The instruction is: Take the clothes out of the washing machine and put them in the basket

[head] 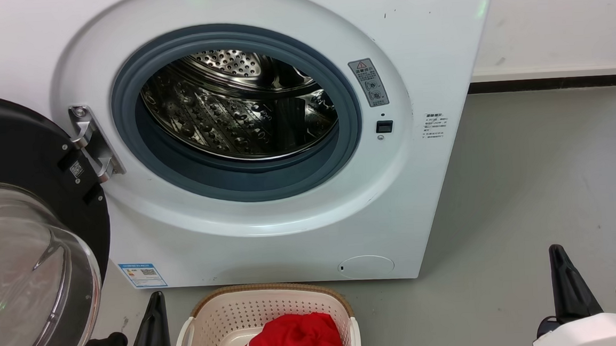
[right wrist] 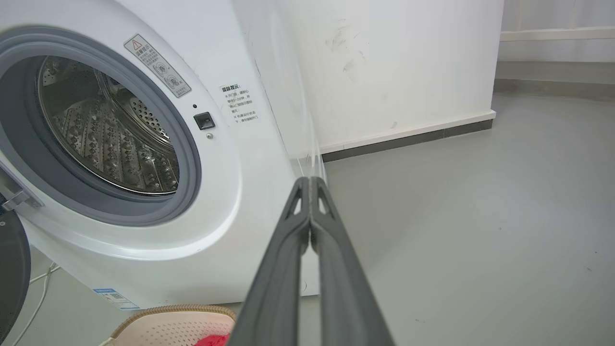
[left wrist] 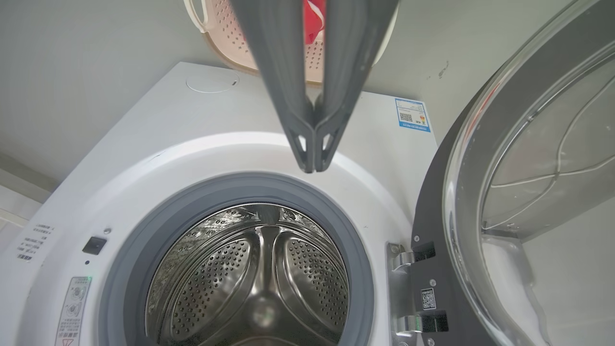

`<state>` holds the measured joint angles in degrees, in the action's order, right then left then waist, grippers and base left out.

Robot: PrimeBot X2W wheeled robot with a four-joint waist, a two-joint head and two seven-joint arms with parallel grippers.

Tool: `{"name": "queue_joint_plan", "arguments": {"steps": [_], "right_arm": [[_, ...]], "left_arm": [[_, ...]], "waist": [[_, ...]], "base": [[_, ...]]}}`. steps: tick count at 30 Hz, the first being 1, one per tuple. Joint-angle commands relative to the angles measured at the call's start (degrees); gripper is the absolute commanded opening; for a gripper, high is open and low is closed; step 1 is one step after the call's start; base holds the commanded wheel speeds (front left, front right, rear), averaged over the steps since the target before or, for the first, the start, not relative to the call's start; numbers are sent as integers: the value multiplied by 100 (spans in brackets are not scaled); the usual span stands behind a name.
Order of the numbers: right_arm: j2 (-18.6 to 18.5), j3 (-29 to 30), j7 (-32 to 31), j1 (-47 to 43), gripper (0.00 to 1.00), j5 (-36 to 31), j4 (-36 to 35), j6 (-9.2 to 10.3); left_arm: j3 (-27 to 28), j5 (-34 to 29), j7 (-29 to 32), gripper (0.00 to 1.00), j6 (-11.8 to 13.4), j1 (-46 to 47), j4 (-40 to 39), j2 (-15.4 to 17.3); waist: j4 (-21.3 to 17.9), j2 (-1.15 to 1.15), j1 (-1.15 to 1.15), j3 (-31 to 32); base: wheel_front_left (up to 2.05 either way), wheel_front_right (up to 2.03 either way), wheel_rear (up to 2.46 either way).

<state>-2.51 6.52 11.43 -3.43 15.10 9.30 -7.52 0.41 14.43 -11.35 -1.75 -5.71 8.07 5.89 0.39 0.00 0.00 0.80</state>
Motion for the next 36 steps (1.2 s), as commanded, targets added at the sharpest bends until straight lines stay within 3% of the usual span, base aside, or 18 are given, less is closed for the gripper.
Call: {"name": "queue_joint_plan", "arguments": {"steps": [1,36], "right_arm": [[-16,-2,-53,181,0,300,-62,1],[-31,-10,-786,539,0,3449,148,2]], "left_arm": [[45,298,54,0,-40,167,-53,3],[284,3472,780,0,-275,615,208,-128]], "waist": [[0,0,0,-2],[-12,0,0,-31]], "base": [[0,0,0],[0,0,0]]}}
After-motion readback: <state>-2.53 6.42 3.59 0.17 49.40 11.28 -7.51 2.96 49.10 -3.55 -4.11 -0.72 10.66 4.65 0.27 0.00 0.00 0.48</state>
